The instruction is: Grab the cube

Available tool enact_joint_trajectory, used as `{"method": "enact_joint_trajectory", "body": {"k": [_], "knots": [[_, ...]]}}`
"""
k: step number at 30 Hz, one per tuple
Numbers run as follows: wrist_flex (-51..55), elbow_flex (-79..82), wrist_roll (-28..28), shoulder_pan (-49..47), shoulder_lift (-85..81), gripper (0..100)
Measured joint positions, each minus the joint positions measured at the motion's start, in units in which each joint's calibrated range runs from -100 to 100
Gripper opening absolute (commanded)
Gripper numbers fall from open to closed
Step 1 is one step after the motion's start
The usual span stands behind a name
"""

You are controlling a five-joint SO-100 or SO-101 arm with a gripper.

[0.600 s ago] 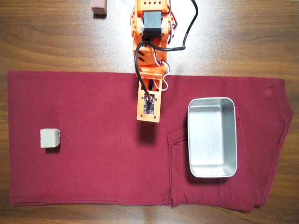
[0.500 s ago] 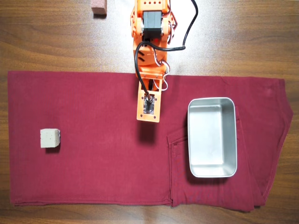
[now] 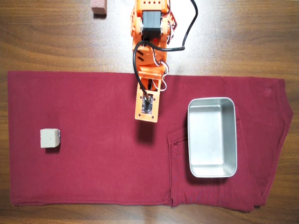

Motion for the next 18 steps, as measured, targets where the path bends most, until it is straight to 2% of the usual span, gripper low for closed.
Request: {"method": "enact_joint_trajectory", "body": {"k": [13, 18], "knots": [[0.00, 0.00, 0.00, 0.00, 0.00, 0], [-2.91, 0.18, 1.90, 2.19, 2.78, 6]]}}
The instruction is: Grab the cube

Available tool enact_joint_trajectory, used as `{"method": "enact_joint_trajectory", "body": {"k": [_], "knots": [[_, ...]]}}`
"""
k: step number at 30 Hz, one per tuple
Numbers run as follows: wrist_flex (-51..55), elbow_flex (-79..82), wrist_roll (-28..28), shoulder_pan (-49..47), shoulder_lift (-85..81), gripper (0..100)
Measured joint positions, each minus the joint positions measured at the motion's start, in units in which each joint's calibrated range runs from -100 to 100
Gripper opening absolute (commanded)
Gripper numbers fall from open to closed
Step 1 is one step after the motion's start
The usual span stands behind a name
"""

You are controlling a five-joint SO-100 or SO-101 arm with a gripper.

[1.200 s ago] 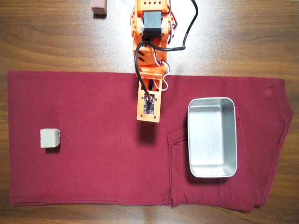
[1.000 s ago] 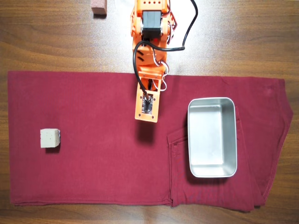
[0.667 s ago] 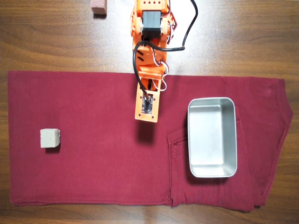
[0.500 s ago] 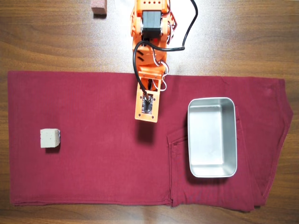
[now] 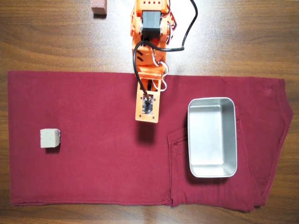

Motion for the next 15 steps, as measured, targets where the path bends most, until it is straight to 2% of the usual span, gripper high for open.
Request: {"method": "enact_joint_trajectory", "body": {"k": [4, 6, 11, 15], "knots": [[-15.68, -10.41, 1.47, 7.28, 16.84, 16], [-17.37, -24.95, 1.56, 11.86, 31.94, 21], [-8.54, -68.14, 0.83, 28.02, 69.10, 32], [-0.19, -98.25, 0.20, 39.48, 92.97, 33]]}}
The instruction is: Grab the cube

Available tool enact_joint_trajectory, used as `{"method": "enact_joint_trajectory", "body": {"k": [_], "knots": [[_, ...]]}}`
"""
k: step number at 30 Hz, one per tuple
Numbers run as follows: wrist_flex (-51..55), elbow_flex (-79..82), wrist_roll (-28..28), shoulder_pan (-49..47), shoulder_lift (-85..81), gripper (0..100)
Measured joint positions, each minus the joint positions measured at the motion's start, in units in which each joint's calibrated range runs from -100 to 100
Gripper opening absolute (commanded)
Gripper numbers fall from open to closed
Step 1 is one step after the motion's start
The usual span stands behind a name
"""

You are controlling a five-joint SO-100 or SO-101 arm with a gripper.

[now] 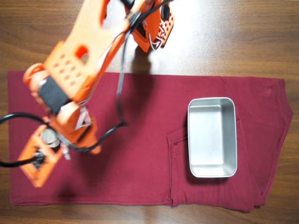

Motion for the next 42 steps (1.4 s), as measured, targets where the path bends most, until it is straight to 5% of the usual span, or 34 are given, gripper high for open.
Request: {"method": "enact_joint_trajectory", "body": {"k": [8, 17, 38, 42], "knots": [[-2.72, -25.51, 1.76, 16.95, 25.17, 40], [-14.65, -28.45, -1.61, 15.75, 34.98, 44], [-20.19, -30.57, -2.39, 16.55, 42.88, 44], [-21.88, -30.94, -2.74, 16.55, 43.66, 32]]}}
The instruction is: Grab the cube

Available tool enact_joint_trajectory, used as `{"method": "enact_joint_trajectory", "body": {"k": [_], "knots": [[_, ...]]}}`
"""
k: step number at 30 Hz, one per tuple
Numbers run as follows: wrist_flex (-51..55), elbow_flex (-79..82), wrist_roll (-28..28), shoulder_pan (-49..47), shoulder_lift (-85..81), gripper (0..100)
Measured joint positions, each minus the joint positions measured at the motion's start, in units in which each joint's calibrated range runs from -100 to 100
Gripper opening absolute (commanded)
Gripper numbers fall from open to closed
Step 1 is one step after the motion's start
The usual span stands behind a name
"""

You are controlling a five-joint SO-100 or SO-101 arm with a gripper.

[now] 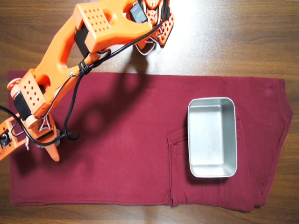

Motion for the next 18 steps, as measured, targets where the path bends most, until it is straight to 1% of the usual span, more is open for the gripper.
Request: {"method": "enact_joint_trajectory", "body": {"k": [1, 2, 4, 6, 8, 9, 10, 15, 18], "knots": [[-0.47, 0.00, -0.24, 0.00, 0.00, 27], [-0.85, 0.00, -0.29, 0.00, 0.00, 25], [-1.50, 0.00, -0.54, -0.70, 0.00, 24], [-1.69, 0.00, -0.54, -1.50, 0.00, 21], [-1.69, 0.00, -0.59, -2.09, 0.00, 11], [-1.69, 0.00, -0.63, -2.49, 0.00, 4], [-1.69, 0.00, -0.83, -2.79, 0.00, 0], [-1.50, -0.64, -1.12, -4.09, 0.00, 0], [1.31, -0.64, -1.22, -4.59, -1.48, 0]]}}
